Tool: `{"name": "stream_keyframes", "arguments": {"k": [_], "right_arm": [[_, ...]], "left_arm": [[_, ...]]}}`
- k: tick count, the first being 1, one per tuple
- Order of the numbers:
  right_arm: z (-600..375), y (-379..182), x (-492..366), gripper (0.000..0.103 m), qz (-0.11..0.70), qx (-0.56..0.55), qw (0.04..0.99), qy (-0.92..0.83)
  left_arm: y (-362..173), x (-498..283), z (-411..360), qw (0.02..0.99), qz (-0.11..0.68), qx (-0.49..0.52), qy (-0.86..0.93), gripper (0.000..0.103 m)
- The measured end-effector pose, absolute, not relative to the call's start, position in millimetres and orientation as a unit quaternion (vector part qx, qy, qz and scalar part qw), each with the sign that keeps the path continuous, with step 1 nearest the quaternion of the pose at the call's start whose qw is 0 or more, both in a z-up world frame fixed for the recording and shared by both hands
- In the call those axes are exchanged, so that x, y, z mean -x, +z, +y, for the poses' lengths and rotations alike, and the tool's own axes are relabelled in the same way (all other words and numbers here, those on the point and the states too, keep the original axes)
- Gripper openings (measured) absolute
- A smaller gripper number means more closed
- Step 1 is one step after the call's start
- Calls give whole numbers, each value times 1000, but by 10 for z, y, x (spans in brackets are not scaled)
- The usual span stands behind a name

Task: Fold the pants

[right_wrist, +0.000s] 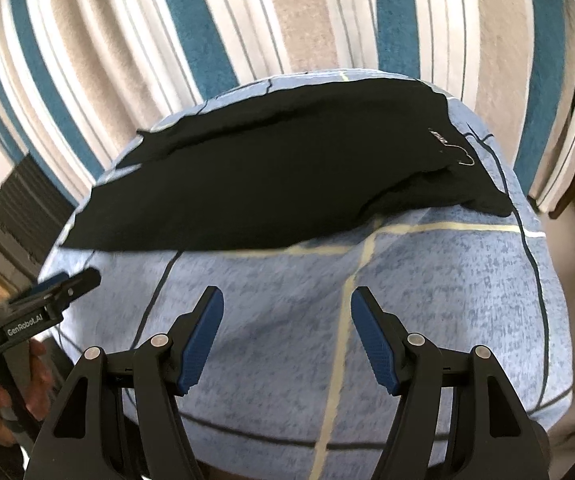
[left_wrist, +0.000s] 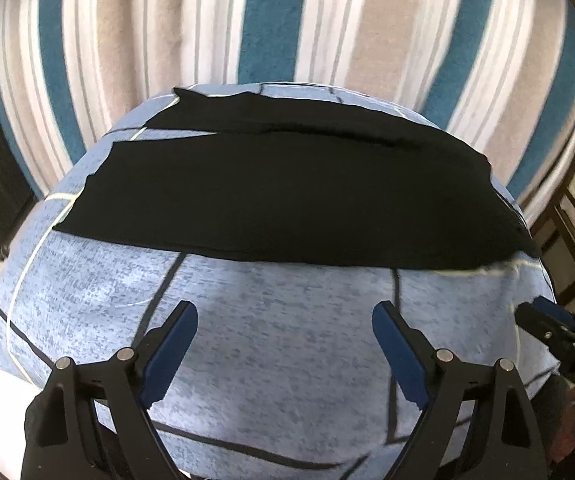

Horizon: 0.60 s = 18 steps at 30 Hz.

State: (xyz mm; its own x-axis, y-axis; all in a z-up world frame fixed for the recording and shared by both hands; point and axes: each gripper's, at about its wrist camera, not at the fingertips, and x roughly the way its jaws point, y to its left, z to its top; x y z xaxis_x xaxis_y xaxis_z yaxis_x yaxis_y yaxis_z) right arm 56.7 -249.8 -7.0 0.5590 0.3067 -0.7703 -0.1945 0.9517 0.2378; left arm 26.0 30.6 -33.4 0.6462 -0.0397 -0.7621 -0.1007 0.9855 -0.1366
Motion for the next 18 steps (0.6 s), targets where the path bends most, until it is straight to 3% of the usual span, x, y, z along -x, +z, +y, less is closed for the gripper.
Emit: {"name": "stream_keyframes", "arguments": {"k": [8, 18], "right_arm": [[-2879, -248, -925, 65, 450, -135, 876, 113], [-3208, -314, -1266, 64, 426, -196, 879, 91]], "left_arm": [[-519, -474, 751, 884, 440, 152, 37, 91], [-637, -623, 1168, 878, 407, 248, 36, 90]]}}
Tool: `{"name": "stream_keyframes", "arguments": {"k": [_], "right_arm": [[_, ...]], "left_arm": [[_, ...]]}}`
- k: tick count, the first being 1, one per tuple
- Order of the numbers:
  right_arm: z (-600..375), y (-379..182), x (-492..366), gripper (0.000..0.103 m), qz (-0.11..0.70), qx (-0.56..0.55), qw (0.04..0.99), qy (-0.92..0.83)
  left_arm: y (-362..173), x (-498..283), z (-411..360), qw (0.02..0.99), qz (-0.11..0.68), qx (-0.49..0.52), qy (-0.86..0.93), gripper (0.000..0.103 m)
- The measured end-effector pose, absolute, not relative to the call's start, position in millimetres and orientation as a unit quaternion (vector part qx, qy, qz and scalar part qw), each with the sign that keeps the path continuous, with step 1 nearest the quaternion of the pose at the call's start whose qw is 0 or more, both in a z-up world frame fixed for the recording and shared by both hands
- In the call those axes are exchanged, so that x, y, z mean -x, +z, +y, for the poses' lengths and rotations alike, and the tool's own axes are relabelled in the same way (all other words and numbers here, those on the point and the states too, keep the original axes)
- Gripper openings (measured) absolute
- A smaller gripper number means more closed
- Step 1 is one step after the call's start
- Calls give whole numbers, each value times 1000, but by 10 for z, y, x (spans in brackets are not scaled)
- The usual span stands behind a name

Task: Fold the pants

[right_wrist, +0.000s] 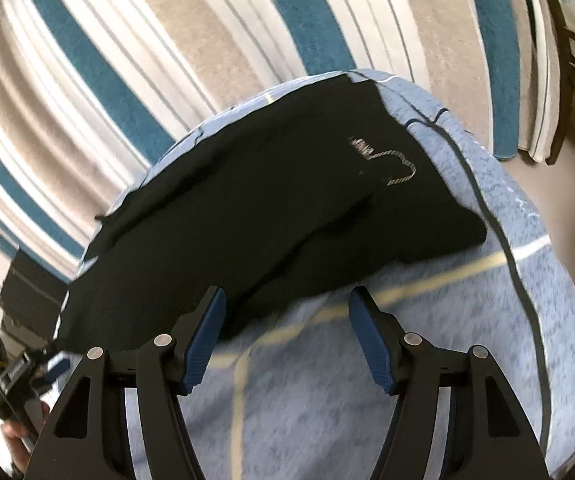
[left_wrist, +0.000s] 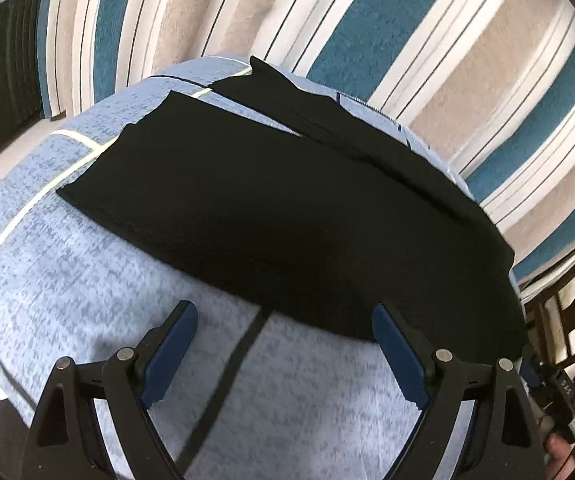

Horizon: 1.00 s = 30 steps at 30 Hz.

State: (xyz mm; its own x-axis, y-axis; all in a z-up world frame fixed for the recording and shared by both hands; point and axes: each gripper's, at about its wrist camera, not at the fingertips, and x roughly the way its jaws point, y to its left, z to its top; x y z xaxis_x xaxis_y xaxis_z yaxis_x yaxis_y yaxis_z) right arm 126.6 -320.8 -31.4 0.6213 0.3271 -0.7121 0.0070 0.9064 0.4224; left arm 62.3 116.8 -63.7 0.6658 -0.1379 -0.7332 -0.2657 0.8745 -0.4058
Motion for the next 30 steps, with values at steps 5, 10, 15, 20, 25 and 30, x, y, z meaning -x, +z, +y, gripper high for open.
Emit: {"name": "stream_keyframes", "arguments": {"k": [5, 10, 15, 20, 25, 30], "right_arm": [[-3258, -225, -1392, 63, 403, -205, 888, 86], [-3292, -321, -1557, 45, 419, -207, 881, 70], [-3352, -331, -1589, 20, 416, -209, 884, 52], [-3351, -196, -1567, 6, 404, -210, 889, 56], [-3308, 134, -1380, 5, 370, -218, 900, 74], [-3393, 313, -1006, 5, 359, -240, 898, 83]], "left_arm": [[-641, -739, 1211, 885, 391, 250, 38, 85], [-651, -813, 1224, 890, 386, 237, 51, 72], [-658, -901, 1239, 893, 387, 218, 71, 51], [-638, -954, 1351, 888, 396, 220, 79, 6], [-364, -858, 1350, 901, 375, 210, 63, 4], [-75, -620, 1424, 910, 353, 210, 50, 4]]}}
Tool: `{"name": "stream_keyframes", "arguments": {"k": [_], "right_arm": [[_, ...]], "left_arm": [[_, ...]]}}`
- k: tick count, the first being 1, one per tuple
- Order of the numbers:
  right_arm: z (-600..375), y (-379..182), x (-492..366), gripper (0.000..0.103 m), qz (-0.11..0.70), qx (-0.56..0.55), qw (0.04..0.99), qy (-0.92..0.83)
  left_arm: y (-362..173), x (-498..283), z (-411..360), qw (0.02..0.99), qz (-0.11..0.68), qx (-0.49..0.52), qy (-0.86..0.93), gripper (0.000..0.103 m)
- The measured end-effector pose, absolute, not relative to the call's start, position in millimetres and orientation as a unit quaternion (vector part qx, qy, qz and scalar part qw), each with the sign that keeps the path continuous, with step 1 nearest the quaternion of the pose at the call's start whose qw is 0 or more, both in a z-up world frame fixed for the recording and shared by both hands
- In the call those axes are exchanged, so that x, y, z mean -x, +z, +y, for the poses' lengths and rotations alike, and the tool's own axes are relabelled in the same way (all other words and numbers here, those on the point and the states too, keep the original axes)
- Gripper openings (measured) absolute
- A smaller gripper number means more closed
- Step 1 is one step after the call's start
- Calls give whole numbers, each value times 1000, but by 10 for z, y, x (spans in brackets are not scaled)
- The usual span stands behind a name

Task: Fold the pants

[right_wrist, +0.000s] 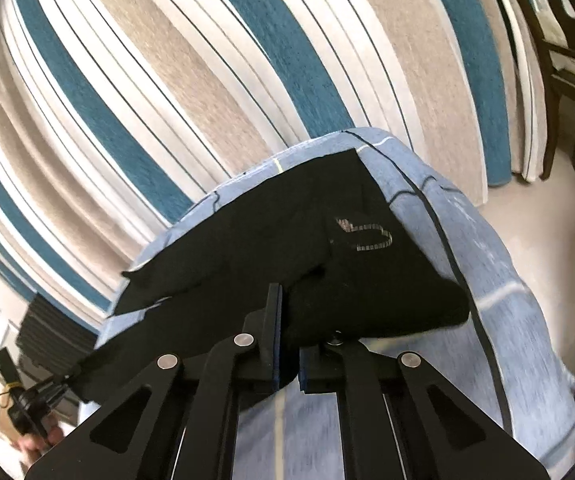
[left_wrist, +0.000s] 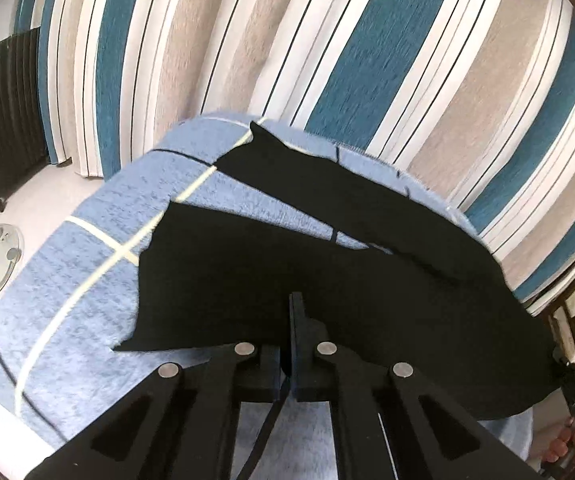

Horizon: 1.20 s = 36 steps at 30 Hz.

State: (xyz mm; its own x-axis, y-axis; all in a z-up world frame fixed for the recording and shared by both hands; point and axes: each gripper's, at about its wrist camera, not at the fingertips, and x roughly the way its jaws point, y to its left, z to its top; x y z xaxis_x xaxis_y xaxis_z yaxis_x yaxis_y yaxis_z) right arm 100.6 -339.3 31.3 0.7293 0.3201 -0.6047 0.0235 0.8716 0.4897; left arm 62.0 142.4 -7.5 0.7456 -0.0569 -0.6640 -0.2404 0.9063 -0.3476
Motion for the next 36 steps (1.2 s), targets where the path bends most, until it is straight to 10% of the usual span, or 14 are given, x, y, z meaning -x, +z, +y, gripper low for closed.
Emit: {"name": "stream_keyframes", "arguments": {"k": [30, 36], "right_arm": [[-3677, -429, -336, 14, 446, -262, 855, 36], [-3742, -354, -210, 41, 446, -219, 868, -23]], "left_arm": [[-449, -137, 2147, 886, 366, 253, 132, 10], [-491, -91, 2412, 868, 385, 232, 210, 11]]}}
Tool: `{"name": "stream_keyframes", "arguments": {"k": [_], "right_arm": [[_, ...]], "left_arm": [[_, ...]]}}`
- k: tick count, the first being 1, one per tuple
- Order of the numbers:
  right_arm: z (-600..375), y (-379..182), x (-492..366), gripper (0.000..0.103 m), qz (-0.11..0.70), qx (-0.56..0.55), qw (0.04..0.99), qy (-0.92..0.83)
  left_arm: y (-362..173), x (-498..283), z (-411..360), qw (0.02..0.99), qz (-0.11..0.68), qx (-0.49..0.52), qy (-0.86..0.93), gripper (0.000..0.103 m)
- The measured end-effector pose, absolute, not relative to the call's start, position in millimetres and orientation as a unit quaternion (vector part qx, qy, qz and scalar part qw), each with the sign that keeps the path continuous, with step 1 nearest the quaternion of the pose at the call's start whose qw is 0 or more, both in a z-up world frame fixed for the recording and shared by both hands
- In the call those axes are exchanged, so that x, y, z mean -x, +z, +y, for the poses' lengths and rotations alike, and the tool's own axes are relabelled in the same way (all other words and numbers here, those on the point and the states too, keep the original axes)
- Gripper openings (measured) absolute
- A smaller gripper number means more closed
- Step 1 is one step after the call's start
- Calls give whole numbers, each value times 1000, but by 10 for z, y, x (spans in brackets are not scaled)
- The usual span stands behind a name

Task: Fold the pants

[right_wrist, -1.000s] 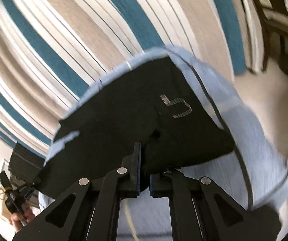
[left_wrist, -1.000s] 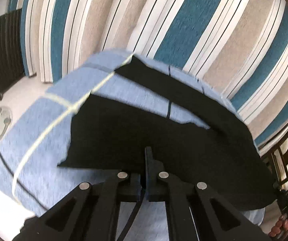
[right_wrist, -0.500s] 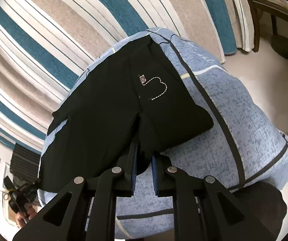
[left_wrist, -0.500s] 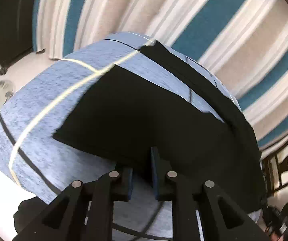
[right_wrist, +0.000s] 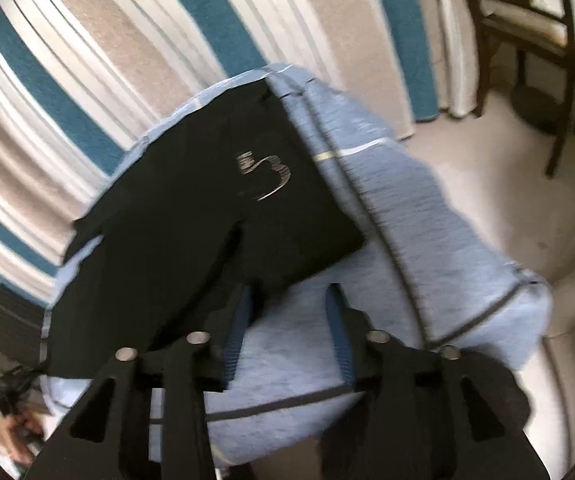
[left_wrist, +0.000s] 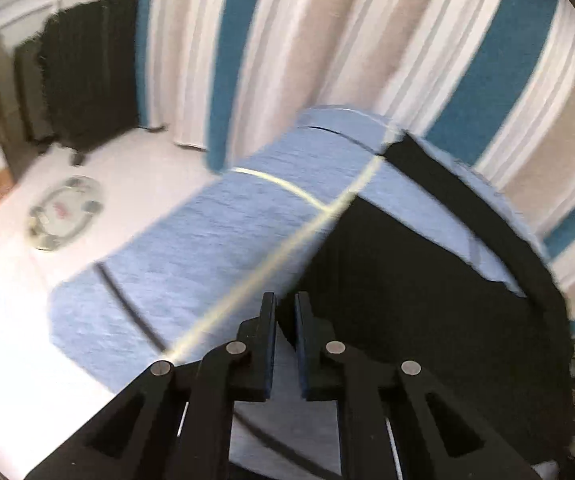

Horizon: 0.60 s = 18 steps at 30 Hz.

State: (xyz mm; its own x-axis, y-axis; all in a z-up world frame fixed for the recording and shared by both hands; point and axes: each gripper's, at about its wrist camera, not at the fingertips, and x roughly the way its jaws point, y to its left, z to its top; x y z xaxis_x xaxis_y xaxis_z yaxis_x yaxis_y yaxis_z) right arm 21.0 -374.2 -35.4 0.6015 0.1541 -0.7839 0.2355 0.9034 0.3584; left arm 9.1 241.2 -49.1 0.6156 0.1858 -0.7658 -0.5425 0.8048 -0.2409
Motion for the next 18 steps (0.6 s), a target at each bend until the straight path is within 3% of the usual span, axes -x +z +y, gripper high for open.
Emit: {"name": "stream_keyframes", "arguments": {"k": [6, 11, 18], "right_arm": [[-3735, -159, -148, 41, 417, -176, 890, -47], [-3439, -41, -267, 41, 398, -137, 907, 4], [-3162, -61, -511, 41, 379, -57, 923, 40]], "left_arm": [[-324, -67, 2218, 888, 371, 211, 171, 11], [-255, -270, 1612, 902, 382, 195, 53, 27], [-338, -420, 931, 897, 414, 150, -41, 31]]}}
